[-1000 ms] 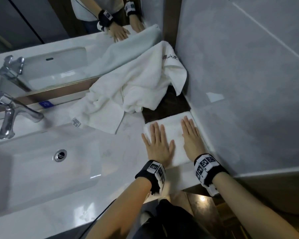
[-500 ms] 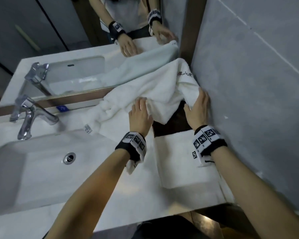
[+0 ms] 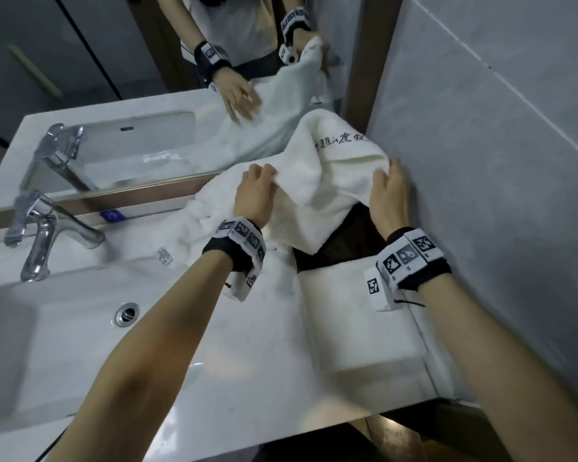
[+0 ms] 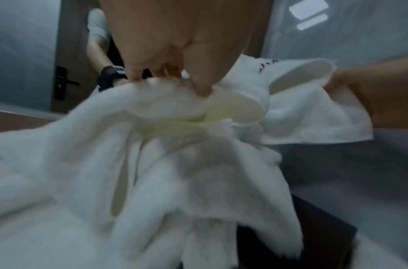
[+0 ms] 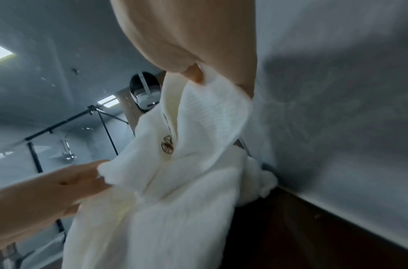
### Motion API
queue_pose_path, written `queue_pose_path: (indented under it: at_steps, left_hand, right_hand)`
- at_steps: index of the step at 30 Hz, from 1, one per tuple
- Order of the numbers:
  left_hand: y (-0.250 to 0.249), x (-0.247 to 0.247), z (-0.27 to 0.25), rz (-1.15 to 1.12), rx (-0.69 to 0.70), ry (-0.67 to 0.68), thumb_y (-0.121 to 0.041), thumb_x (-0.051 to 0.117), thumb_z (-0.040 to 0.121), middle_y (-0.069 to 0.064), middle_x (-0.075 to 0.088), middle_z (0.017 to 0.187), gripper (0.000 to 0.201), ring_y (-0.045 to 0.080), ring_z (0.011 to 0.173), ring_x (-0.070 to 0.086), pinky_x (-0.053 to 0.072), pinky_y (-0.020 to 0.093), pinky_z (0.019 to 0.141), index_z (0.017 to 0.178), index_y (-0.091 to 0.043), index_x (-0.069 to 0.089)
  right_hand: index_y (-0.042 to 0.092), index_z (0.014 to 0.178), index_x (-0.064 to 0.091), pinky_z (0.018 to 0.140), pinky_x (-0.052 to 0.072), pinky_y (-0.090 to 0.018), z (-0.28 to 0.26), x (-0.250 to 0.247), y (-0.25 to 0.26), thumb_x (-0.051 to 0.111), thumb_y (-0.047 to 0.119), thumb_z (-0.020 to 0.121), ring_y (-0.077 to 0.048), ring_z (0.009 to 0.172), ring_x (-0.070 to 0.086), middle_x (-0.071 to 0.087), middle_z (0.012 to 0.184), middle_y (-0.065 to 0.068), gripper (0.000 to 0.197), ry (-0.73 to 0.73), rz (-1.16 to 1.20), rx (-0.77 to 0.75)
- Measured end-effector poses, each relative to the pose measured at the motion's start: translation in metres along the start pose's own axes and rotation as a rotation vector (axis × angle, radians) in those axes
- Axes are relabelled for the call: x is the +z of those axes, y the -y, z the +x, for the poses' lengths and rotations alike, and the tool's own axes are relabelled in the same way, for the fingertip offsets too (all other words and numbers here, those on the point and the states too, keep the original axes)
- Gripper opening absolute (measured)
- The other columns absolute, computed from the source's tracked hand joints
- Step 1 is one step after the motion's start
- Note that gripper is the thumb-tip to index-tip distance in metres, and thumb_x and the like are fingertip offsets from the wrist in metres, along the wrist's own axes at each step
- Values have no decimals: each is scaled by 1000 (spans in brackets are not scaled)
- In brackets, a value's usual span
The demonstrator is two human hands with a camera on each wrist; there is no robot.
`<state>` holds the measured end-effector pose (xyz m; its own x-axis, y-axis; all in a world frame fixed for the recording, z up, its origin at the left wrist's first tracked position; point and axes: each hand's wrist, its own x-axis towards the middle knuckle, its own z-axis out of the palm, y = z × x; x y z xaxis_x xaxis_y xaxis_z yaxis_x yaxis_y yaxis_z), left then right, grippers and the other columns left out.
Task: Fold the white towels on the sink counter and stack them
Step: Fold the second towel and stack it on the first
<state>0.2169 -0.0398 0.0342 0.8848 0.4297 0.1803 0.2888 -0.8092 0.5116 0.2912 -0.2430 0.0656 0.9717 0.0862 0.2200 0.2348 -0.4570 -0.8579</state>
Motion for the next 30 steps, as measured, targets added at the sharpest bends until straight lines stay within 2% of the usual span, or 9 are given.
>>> queue_pose_path:
  at_steps: [6, 9, 13, 16, 20, 23, 25, 28, 30]
  left_hand:
    - [28, -69, -17, -643, -316, -247, -19, 53, 92, 5, 61, 112, 25, 18, 99, 56, 46, 29, 77, 113, -4, 53]
    - [51, -93, -34, -617, -394, -186, -16, 48, 92, -8, 61, 84, 11, 6, 76, 53, 45, 12, 59, 88, -15, 58]
    - [74, -110, -66, -611, -481, -57, -13, 44, 95, -7, 54, 75, 18, 8, 68, 47, 39, 17, 51, 80, -14, 54]
    - [85, -112, -93, -643, -598, 20, -23, 46, 96, 3, 59, 76, 26, 15, 69, 50, 39, 24, 55, 77, -9, 57]
    - [77, -104, -113, -570, -650, 56, -57, 42, 90, 3, 62, 77, 53, 18, 71, 57, 46, 29, 67, 85, -8, 62]
    - [58, -92, -121, -608, -620, 82, -61, 40, 89, -4, 59, 79, 56, 13, 72, 57, 41, 24, 58, 96, -9, 60]
    - [46, -86, -121, -642, -568, 119, -57, 37, 92, -3, 59, 87, 54, 16, 82, 57, 42, 27, 71, 107, -9, 57]
    - [29, -85, -119, -692, -509, 162, -43, 34, 98, 4, 55, 98, 37, 23, 92, 52, 45, 35, 88, 102, -13, 55]
    - [26, -85, -117, -708, -519, 165, -34, 35, 99, 6, 54, 94, 27, 22, 90, 49, 47, 34, 83, 90, -14, 51]
  right_hand:
    - [0, 98, 57, 55, 30, -17, 6, -18, 38, 43, 20, 97, -10, 70, 43, 54, 82, -4, 24, -71, 74, -131]
    - [10, 88, 64, 55, 33, -21, 8, -22, 55, 52, 27, 92, -10, 64, 44, 56, 77, -1, 21, -48, 77, -172]
    - [19, 66, 62, 49, 35, -14, 1, -18, 71, 59, 35, 85, -3, 53, 49, 55, 52, 12, 25, 71, 11, -200]
    - [4, 86, 70, 67, 42, -31, -4, -15, 67, 60, 42, 80, -26, 82, 61, 68, 81, -13, 40, 402, -330, -137]
    - [17, 129, 53, 95, 39, -33, -31, -4, 58, 70, 38, 80, -28, 120, 51, 54, 133, -9, 56, 920, -832, -124]
    - [26, 144, 31, 105, 32, -27, -73, 14, 58, 77, 50, 68, -17, 134, 35, 37, 145, 4, 91, 1093, -572, -228]
    - [28, 145, 27, 99, 31, -10, -105, 30, 60, 77, 59, 61, -5, 130, 34, 38, 137, 24, 103, 1132, -348, -224]
    - [28, 138, 37, 88, 38, -13, -135, 48, 59, 70, 70, 56, 0, 113, 46, 46, 120, 25, 98, 1098, -240, -165]
    - [22, 121, 52, 84, 44, -20, -141, 55, 52, 68, 60, 64, -3, 102, 55, 57, 111, 15, 70, 1077, -173, -141]
